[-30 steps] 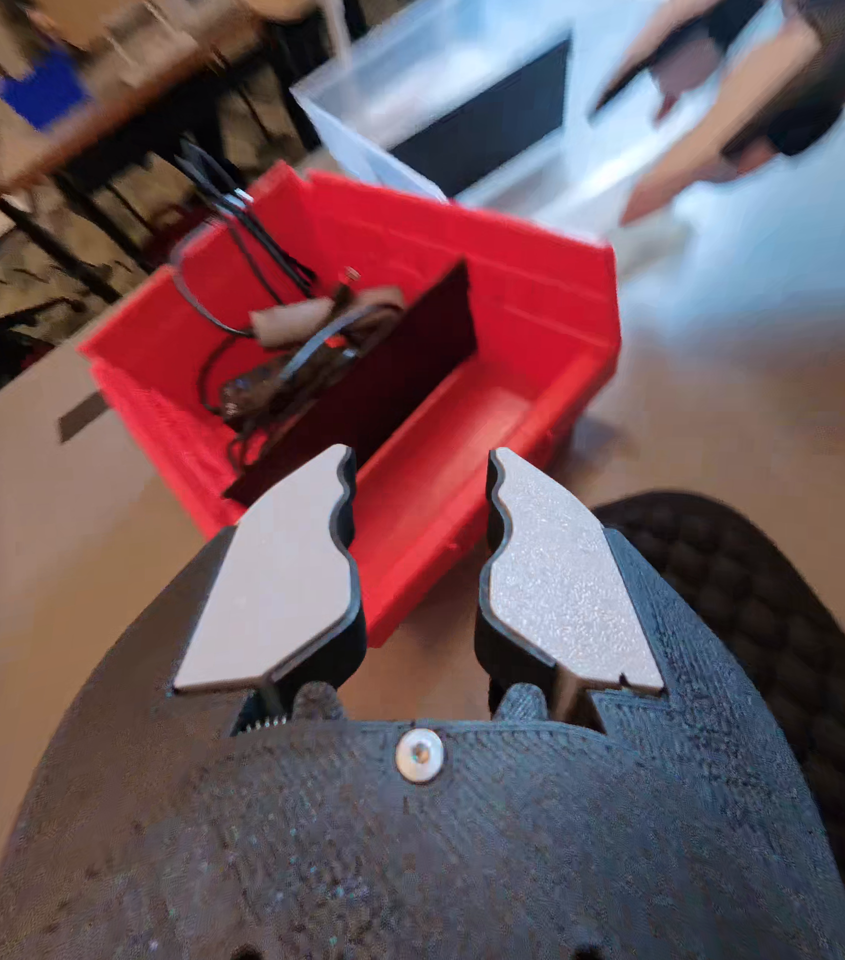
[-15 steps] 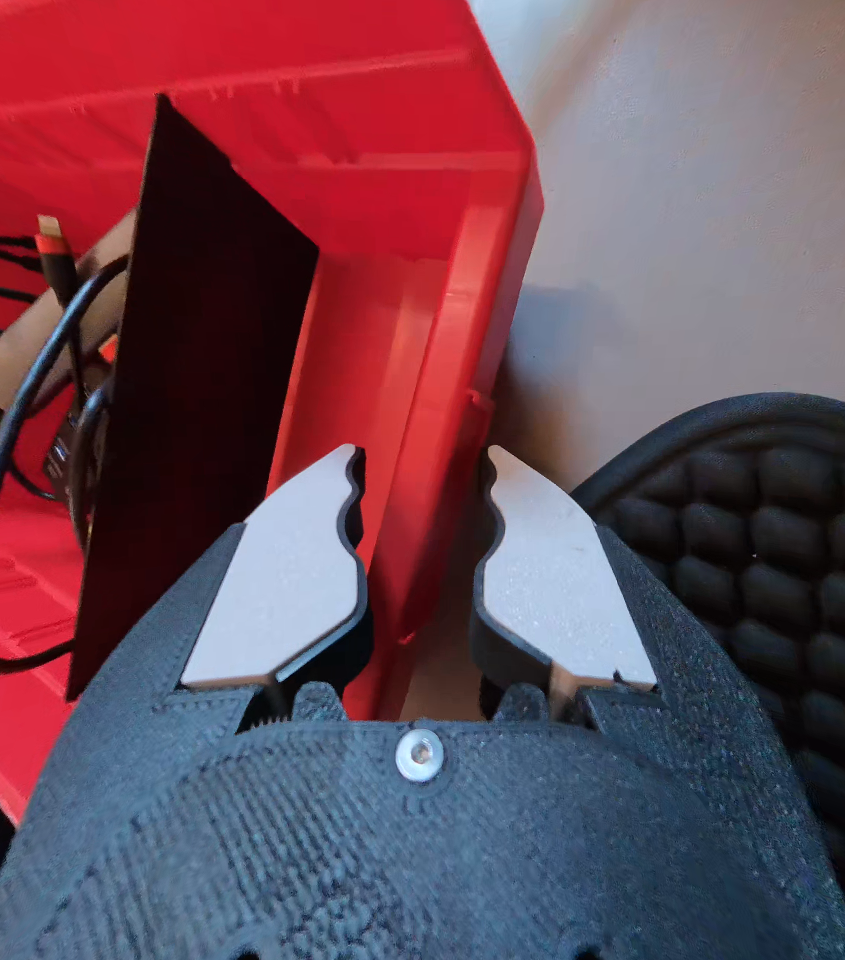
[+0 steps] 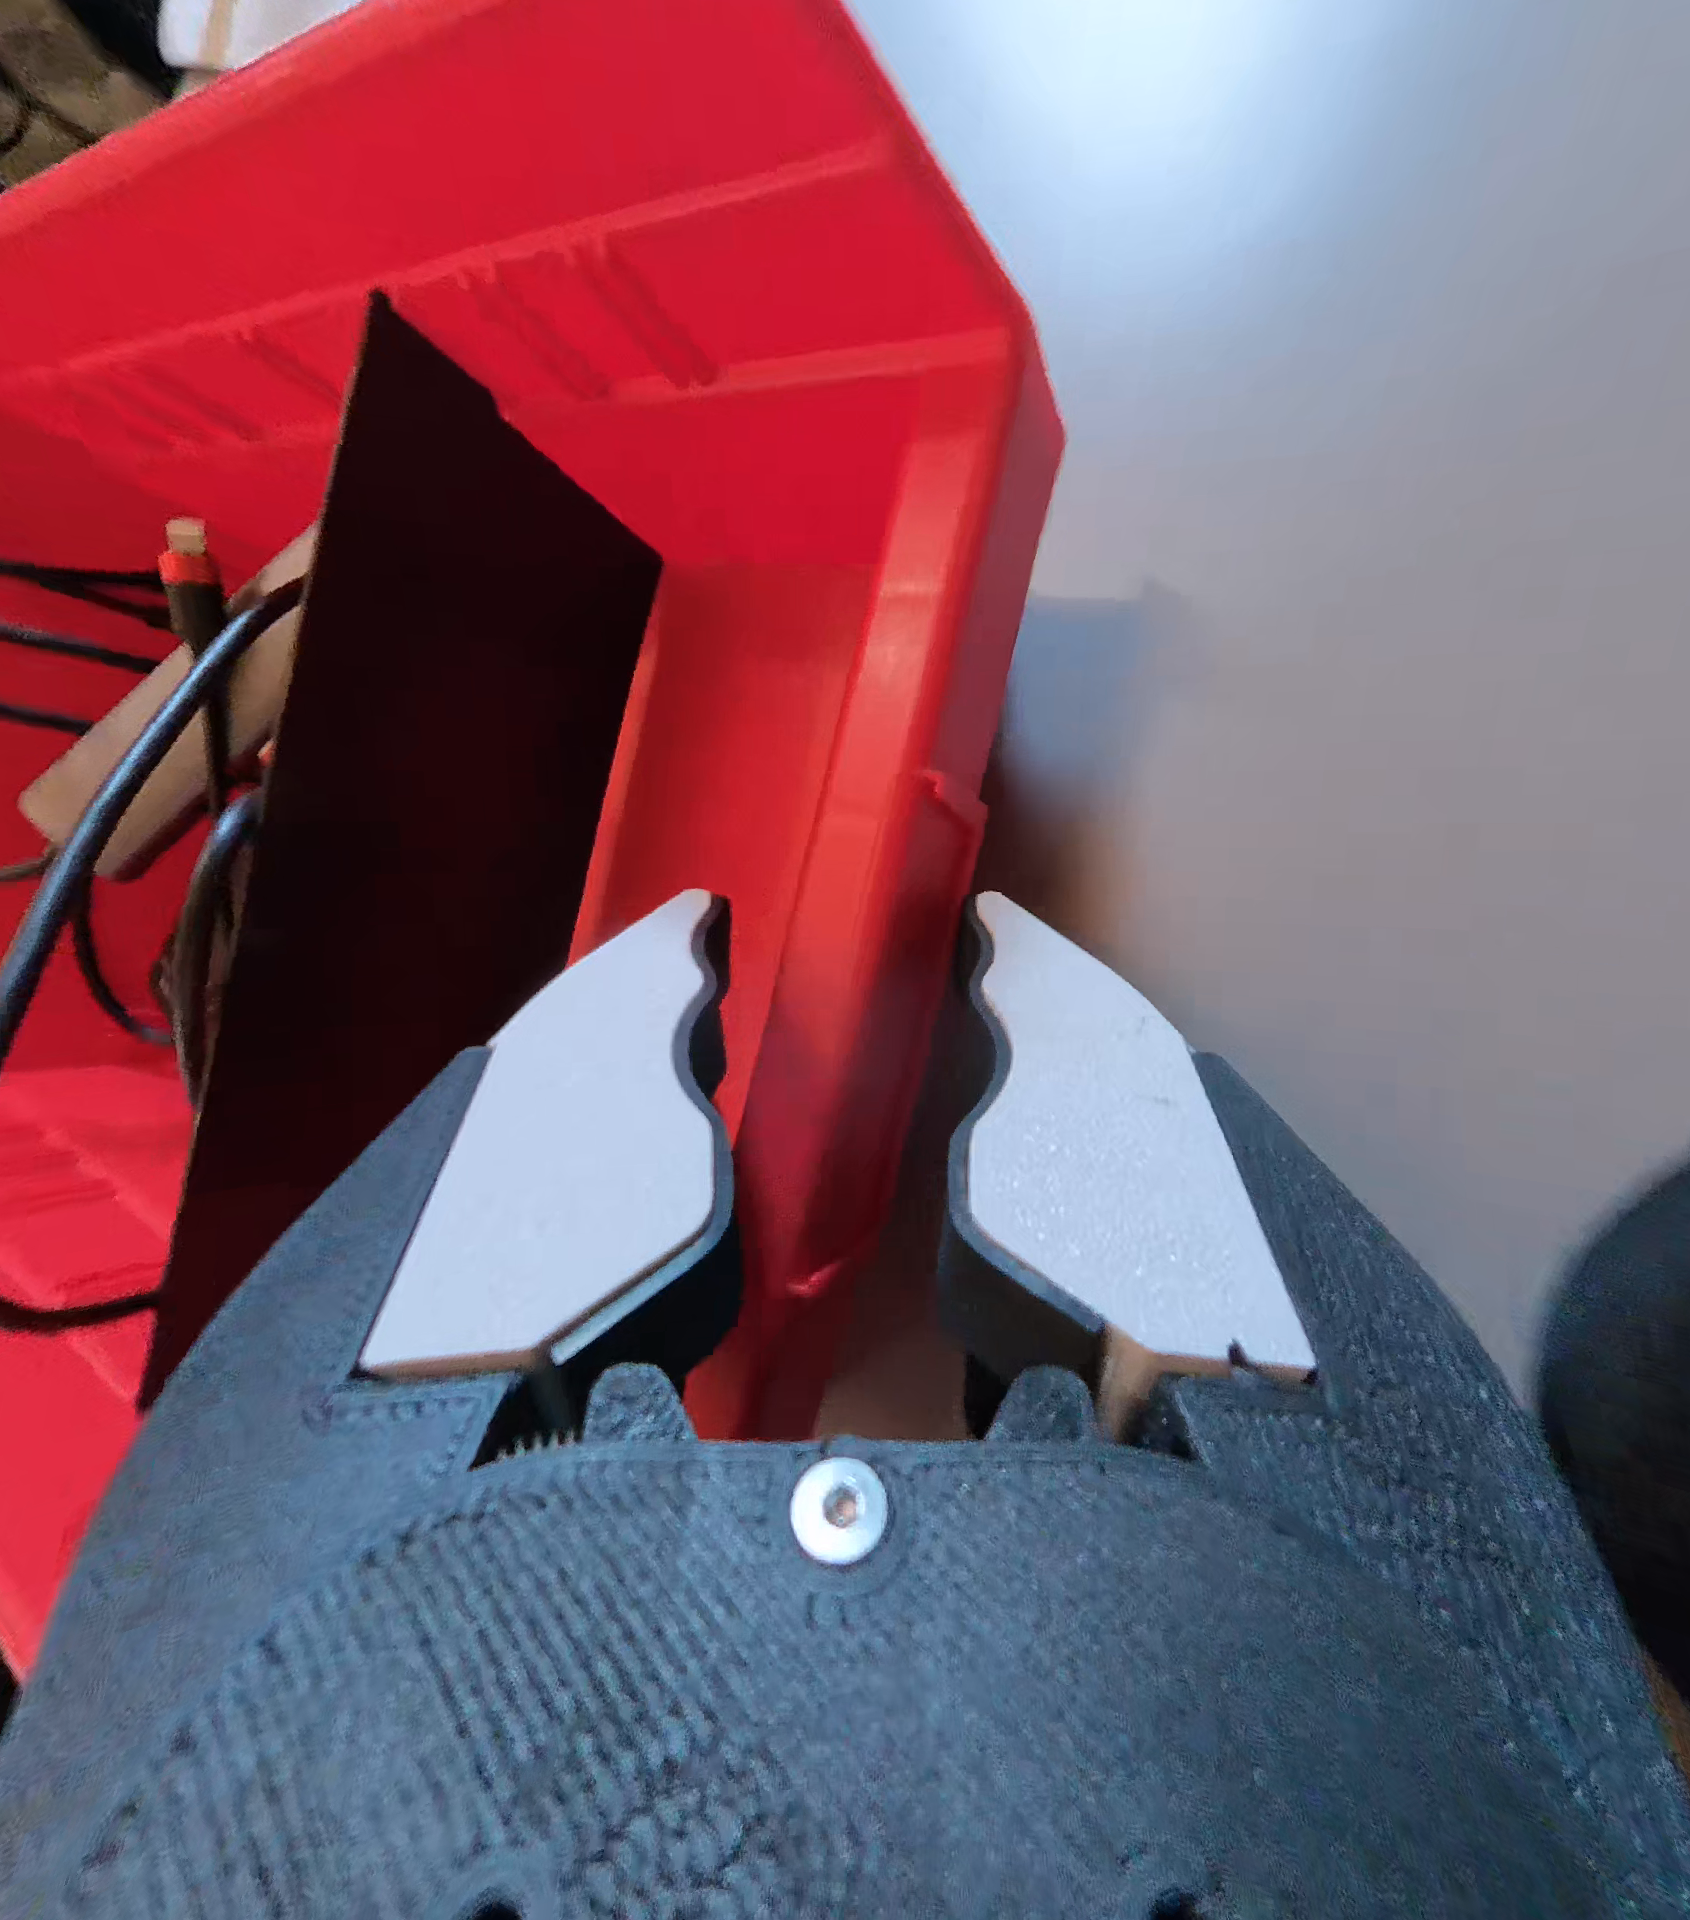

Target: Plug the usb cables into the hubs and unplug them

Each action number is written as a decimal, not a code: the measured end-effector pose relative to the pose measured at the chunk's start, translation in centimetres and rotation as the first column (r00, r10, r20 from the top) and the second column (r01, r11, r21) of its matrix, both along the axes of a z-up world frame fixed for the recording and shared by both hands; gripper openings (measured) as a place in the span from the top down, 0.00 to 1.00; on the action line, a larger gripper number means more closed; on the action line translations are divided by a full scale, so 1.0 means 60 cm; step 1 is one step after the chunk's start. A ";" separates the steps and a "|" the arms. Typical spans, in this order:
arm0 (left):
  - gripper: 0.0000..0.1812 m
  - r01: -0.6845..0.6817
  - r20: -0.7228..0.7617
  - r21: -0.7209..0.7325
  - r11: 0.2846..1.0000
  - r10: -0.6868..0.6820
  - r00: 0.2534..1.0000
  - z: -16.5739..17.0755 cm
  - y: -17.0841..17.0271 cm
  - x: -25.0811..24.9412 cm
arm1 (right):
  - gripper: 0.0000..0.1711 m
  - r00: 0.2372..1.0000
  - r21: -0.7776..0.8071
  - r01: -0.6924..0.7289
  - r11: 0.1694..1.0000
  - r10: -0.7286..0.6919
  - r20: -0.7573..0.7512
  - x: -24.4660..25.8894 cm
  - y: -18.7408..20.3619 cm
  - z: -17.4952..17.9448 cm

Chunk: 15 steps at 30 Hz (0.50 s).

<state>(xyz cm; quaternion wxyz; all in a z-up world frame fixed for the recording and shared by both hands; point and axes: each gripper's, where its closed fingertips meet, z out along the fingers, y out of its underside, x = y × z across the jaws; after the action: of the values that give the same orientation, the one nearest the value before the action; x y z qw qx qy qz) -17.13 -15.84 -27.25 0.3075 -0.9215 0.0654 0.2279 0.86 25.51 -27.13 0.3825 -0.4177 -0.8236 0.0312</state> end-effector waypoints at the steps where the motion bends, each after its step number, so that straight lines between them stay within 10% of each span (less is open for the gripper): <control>1: 0.74 -0.053 -0.006 0.009 0.999 0.053 0.999 0.002 -0.002 -0.021 | 0.77 0.999 -0.031 0.015 0.999 -0.016 -0.034 -0.006 0.000 0.011; 10: 0.79 -0.360 0.256 0.391 0.847 0.276 0.927 0.177 0.002 -0.102 | 0.74 0.914 -0.606 -0.153 0.781 -0.122 -0.387 -0.022 -0.140 0.131; 15: 0.80 -0.650 0.379 0.334 0.683 0.534 0.756 0.208 -0.020 -0.274 | 0.78 0.876 -0.672 -0.237 0.702 -0.145 -0.460 -0.038 -0.179 0.119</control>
<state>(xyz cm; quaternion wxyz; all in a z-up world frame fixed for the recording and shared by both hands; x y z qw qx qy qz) -33.57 -17.04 -14.79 0.4247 -0.8167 -0.3319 0.2061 -1.43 14.76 -20.00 0.3820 -0.4895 -0.6360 0.4582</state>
